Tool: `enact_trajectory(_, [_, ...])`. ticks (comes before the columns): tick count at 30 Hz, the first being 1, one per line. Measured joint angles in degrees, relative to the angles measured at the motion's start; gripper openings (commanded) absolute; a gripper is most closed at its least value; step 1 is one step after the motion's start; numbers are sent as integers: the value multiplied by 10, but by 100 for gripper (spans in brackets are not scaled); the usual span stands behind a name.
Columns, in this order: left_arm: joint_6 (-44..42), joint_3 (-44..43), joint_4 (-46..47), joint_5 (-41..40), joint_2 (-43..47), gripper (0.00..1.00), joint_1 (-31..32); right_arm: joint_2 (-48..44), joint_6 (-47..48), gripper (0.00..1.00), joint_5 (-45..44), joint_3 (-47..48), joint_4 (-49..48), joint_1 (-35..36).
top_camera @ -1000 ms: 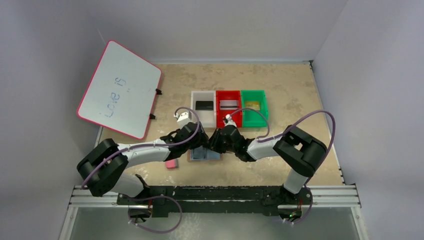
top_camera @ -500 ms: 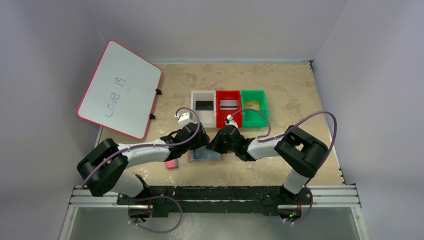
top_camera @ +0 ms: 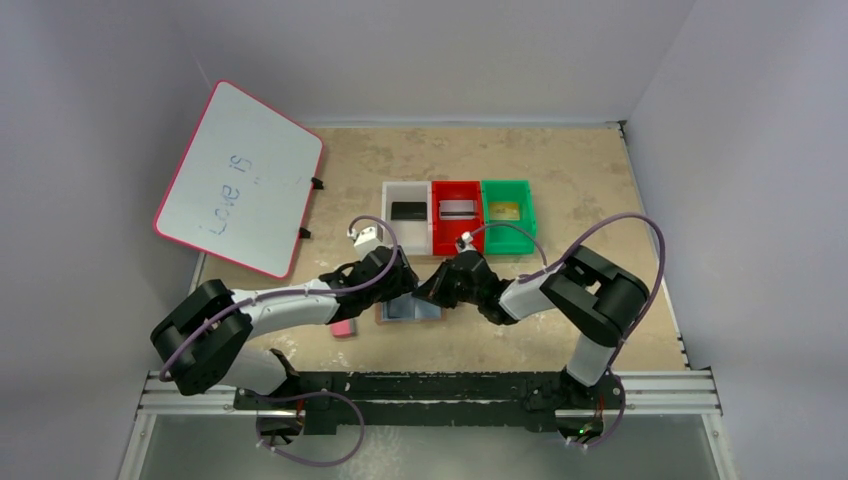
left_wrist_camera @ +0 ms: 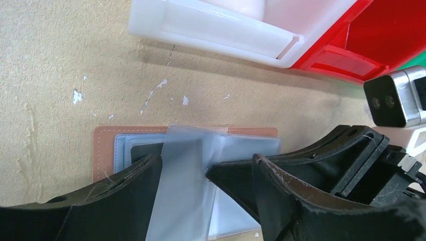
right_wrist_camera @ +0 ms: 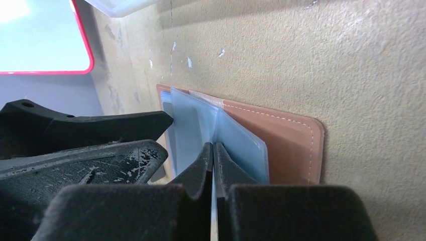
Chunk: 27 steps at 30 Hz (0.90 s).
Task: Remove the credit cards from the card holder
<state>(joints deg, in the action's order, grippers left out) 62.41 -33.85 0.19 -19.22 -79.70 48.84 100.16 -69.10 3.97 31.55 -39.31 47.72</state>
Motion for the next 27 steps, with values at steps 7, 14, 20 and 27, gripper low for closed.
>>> enact_trajectory(7, [1,-8,-12,-11,-3,70,1,12,-17,0,21,-28,-64,-13])
enact_trajectory(14, [-10,-43,-58,-29,-24,71,0,17,-19,0,31,-35,-81,-17])
enact_trajectory(20, [-30,-61,-47,-20,-52,70,0,24,-21,0,43,-38,-96,-24])
enact_trajectory(27, [-36,-56,-5,17,-62,68,-1,29,-23,0,56,-39,-104,-29])
